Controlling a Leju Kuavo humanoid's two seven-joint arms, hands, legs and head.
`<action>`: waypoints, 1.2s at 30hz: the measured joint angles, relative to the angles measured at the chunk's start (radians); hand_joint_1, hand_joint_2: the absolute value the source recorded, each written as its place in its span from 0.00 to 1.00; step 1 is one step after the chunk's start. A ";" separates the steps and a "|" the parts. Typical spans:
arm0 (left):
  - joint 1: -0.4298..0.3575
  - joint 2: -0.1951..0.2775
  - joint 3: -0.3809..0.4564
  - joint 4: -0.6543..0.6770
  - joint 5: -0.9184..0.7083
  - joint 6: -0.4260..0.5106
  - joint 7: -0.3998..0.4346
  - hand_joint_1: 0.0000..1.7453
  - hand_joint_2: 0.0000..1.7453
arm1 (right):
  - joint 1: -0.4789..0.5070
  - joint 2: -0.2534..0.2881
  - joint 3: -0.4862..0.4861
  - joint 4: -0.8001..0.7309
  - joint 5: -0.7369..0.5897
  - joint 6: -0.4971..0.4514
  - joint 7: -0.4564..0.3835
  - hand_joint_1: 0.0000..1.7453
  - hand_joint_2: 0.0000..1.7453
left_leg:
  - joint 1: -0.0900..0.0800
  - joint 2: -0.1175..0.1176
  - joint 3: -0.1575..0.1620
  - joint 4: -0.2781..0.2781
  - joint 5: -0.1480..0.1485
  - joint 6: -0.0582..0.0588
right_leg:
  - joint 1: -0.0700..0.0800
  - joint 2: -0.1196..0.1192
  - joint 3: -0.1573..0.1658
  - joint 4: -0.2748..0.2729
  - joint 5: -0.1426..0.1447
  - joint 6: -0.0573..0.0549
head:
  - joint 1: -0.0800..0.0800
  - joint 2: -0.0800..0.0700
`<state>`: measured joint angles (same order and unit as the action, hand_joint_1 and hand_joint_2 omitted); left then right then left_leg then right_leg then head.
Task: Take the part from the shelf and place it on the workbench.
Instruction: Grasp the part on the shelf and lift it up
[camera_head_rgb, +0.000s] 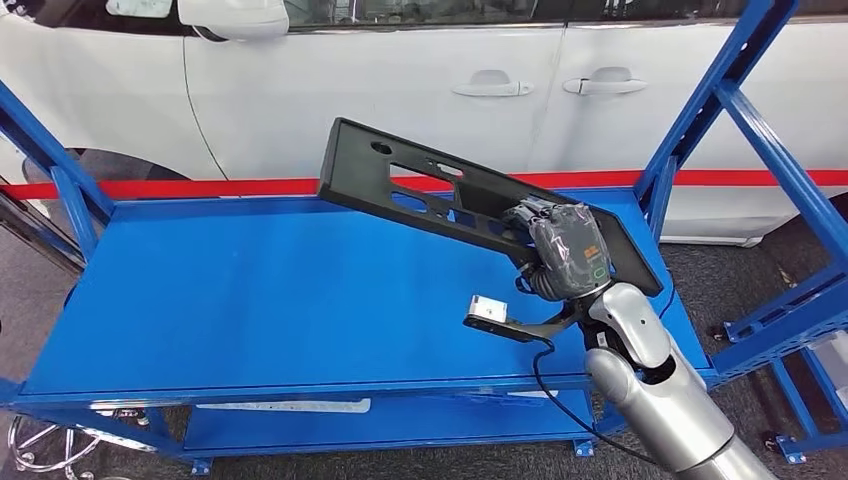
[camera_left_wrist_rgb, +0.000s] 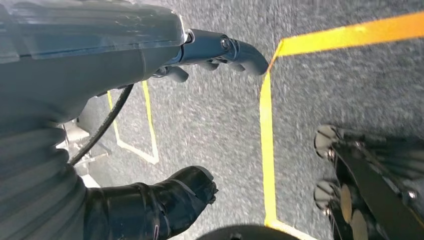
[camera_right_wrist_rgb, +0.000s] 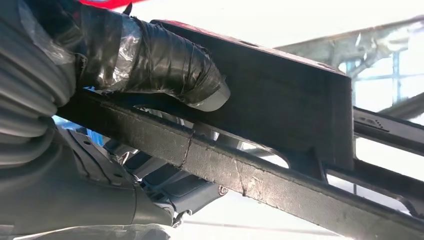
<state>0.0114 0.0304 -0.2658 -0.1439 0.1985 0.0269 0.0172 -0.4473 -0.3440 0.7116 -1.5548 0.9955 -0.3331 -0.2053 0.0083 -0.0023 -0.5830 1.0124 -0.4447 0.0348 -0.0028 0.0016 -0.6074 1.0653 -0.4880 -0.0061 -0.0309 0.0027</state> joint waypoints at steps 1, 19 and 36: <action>0.000 -0.002 -0.003 0.000 -0.001 0.000 0.000 0.00 1.00 | 0.001 -0.004 0.000 -0.005 0.002 -0.003 -0.002 1.00 1.00 | 0.003 0.002 -0.004 -0.005 0.008 0.006 | -0.001 0.000 -0.013 0.038 -0.035 0.004 | 0.000 0.000; -0.001 -0.008 -0.041 0.039 0.002 -0.007 0.025 0.00 1.00 | 0.013 -0.017 0.000 -0.006 -0.006 -0.026 -0.020 1.00 1.00 | 0.007 -0.002 -0.147 0.231 -0.125 -0.053 | -0.012 -0.005 0.035 -0.043 0.017 -0.033 | 0.000 0.000; -0.010 -0.004 -0.067 0.042 0.014 -0.011 0.034 0.00 1.00 | 0.015 -0.034 -0.008 -0.006 -0.015 -0.025 -0.010 1.00 1.00 | -0.005 0.012 0.023 -0.026 -0.001 0.016 | -0.019 -0.003 -0.106 0.237 -0.089 0.029 | 0.000 0.000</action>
<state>0.0016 0.0265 -0.3327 -0.1019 0.2126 0.0162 0.0507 -0.4322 -0.3778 0.7036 -1.5606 0.9801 -0.3580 -0.2152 0.0034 0.0101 -0.5595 0.9868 -0.4455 0.0512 -0.0219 -0.0014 -0.7136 1.3027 -0.5774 0.0229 -0.0306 0.0027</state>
